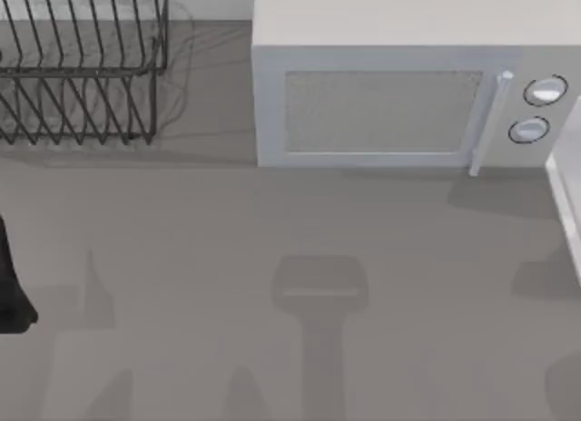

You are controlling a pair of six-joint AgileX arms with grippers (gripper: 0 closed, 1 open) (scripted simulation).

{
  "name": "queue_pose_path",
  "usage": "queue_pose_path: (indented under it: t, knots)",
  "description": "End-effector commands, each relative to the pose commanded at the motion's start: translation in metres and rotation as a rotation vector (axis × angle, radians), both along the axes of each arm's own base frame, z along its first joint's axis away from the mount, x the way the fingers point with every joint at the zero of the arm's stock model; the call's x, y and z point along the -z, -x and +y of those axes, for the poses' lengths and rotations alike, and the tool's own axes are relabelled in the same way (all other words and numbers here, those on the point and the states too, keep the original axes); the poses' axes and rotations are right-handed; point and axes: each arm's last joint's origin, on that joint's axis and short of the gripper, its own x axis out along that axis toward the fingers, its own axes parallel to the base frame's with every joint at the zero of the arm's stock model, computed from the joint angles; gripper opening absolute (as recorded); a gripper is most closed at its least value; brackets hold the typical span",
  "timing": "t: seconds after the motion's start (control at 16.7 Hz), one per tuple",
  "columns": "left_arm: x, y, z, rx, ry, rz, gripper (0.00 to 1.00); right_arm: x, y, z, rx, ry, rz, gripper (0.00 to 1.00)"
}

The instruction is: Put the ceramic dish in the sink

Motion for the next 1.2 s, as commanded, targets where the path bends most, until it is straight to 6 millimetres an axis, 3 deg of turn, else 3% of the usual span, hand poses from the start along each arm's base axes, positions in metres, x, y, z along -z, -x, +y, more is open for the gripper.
queue_pose_path:
  t: [0.42,0.6,0.84,1.2]
  knots:
    - [0.0,0.0,0.0,0.0,0.0,0.0,1.0,0.076,0.009,0.007,0.001,0.013,-0.018,0.0]
    - [0.0,0.0,0.0,0.0,0.0,0.0,1.0,0.09,0.014,0.01,0.001,0.007,-0.012,0.0]
    - [0.0,0.0,0.0,0.0,0.0,0.0,1.0,0.09,0.014,0.01,0.001,0.007,-0.012,0.0]
    - [0.0,0.0,0.0,0.0,0.0,0.0,1.0,0.09,0.014,0.01,0.001,0.007,-0.012,0.45]
